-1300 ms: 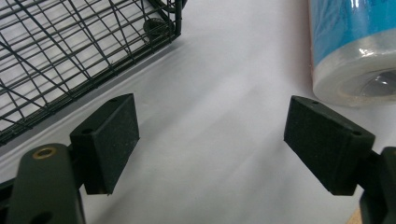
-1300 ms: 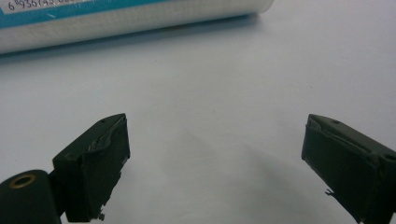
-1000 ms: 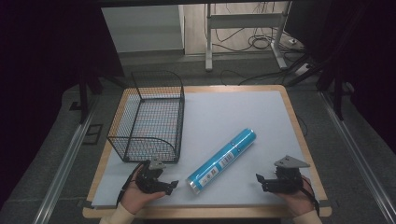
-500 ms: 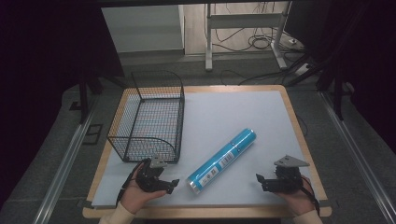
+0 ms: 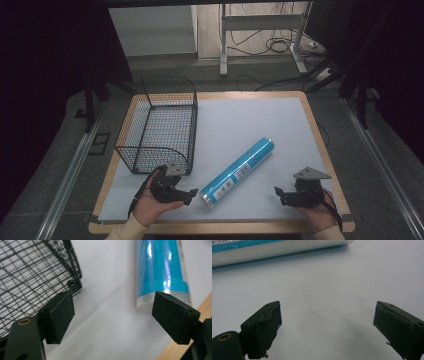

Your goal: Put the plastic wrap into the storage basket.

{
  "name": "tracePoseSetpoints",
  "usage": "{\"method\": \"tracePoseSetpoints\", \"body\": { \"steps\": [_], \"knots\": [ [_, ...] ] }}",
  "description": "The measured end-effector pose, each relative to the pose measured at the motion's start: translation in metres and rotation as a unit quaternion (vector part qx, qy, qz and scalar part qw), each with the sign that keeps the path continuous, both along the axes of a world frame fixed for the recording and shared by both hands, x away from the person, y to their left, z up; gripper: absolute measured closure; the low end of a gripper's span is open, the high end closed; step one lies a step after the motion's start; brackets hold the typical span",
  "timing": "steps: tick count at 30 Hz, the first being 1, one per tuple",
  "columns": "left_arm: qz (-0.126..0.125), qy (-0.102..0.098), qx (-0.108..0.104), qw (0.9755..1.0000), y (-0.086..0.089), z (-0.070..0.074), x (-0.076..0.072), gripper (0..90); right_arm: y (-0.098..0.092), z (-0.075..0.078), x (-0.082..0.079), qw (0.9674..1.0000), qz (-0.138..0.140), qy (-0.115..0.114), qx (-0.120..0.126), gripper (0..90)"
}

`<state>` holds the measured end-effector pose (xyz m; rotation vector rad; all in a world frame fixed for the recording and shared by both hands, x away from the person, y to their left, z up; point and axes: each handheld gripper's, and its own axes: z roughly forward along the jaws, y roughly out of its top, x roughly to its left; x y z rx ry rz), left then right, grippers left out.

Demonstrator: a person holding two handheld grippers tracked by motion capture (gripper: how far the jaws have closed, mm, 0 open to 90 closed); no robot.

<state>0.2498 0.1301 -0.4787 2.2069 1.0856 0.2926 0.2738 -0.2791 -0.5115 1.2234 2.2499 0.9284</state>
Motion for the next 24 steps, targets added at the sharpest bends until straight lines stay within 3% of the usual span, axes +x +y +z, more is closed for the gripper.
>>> {"method": "tracePoseSetpoints", "body": {
  "steps": [8,24],
  "knots": [
    [-0.011,-0.009,-0.013,0.9998,-0.011,0.011,0.000,17.8,0.002,-0.001,-0.001,1.0000,0.005,0.000,-0.006,8.7],
    [-0.041,-0.008,-0.005,0.9991,-0.036,0.018,0.007,17.5,0.003,-0.001,-0.001,0.9999,0.008,0.000,-0.012,9.2]
  ]
}}
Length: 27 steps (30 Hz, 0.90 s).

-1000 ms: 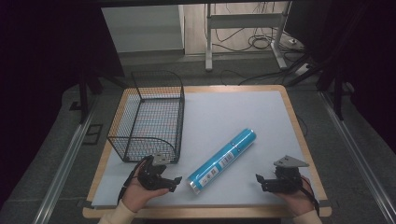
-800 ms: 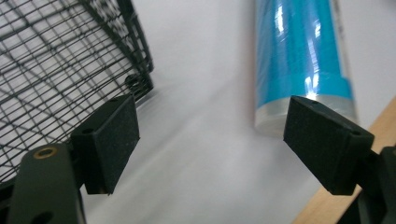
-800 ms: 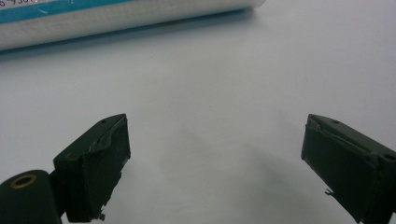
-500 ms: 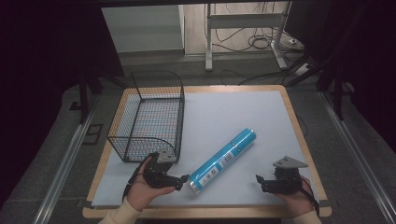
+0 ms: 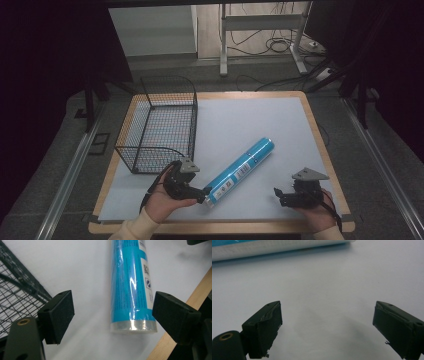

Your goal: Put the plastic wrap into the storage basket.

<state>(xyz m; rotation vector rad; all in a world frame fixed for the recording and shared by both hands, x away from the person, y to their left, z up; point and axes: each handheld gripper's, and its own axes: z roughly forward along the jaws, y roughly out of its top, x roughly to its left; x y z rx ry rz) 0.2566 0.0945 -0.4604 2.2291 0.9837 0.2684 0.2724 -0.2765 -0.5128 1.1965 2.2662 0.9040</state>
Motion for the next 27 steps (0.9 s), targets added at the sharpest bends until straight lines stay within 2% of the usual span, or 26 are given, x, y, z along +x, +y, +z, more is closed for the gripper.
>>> {"method": "tracePoseSetpoints", "body": {
  "steps": [12,27],
  "knots": [
    [-0.016,-0.002,-0.004,0.9999,-0.017,0.006,0.006,17.3,0.000,0.000,0.000,1.0000,-0.001,-0.001,-0.001,9.3],
    [-0.032,-0.006,0.002,0.9995,-0.036,0.012,0.014,17.4,0.001,-0.001,0.000,1.0000,-0.001,0.002,0.000,9.4]
  ]
}}
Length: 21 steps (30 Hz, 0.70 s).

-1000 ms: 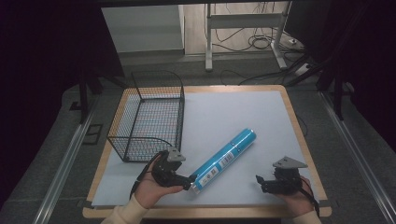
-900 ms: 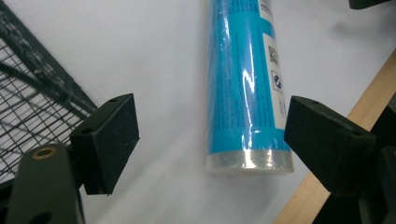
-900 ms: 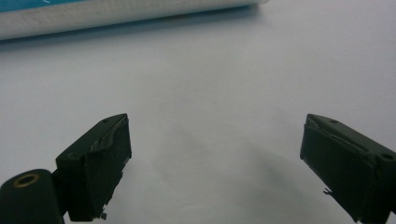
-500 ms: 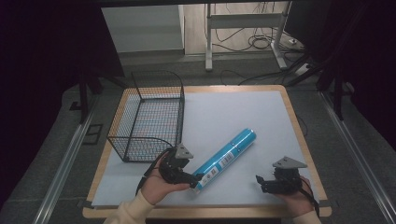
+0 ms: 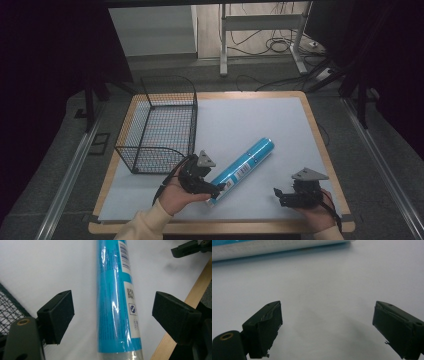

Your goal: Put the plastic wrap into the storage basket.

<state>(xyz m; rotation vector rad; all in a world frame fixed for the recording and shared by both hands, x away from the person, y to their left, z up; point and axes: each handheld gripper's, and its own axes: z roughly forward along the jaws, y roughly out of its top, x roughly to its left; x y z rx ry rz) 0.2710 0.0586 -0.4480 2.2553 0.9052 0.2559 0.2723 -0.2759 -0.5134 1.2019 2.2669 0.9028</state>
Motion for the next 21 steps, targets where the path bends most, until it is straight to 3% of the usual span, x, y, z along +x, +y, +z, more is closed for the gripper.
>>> {"method": "tracePoseSetpoints", "body": {
  "steps": [21],
  "knots": [
    [-0.013,0.013,0.009,0.9998,-0.026,-0.001,0.015,17.3,0.000,0.000,0.000,1.0000,0.001,0.000,0.000,9.4]
  ]
}}
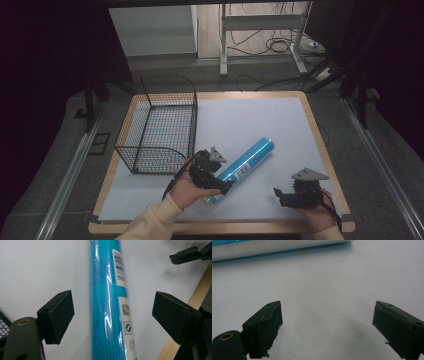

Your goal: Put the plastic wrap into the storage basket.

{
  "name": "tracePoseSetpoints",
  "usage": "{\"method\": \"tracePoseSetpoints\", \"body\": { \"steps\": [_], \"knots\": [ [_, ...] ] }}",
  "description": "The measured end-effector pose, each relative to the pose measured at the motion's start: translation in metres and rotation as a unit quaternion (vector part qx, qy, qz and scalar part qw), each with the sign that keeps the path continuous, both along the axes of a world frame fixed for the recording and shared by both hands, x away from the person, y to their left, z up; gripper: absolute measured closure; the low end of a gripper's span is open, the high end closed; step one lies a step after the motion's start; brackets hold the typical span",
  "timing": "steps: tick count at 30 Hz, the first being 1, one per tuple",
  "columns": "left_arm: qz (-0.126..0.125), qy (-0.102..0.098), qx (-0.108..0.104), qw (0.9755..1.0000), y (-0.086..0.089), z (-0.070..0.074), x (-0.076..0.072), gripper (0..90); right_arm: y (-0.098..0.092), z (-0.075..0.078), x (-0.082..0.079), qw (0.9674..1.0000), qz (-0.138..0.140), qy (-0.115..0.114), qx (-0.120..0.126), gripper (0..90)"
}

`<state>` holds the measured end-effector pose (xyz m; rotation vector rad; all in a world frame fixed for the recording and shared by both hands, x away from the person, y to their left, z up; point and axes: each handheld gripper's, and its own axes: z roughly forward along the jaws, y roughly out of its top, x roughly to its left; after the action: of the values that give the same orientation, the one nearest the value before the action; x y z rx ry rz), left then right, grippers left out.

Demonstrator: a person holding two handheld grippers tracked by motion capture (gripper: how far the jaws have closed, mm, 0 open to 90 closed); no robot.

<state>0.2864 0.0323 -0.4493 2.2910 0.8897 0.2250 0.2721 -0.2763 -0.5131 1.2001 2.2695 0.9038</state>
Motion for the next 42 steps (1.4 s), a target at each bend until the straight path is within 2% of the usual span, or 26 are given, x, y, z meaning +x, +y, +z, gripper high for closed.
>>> {"method": "tracePoseSetpoints", "body": {
  "steps": [26,36,39,42],
  "knots": [
    [-0.012,0.013,0.039,0.9991,-0.037,0.001,0.030,16.9,0.000,0.000,0.000,1.0000,0.000,0.000,0.001,9.4],
    [-0.011,0.022,0.051,0.9984,-0.047,-0.004,0.038,16.9,0.000,0.000,0.000,1.0000,0.001,0.002,0.002,9.4],
    [-0.015,0.020,0.068,0.9974,-0.051,-0.006,0.042,16.8,0.000,0.000,0.000,1.0000,0.001,0.003,0.001,9.4],
    [-0.013,0.022,0.069,0.9973,-0.055,-0.007,0.044,16.8,0.000,-0.001,0.001,1.0000,0.000,0.003,0.001,9.4]
  ]
}}
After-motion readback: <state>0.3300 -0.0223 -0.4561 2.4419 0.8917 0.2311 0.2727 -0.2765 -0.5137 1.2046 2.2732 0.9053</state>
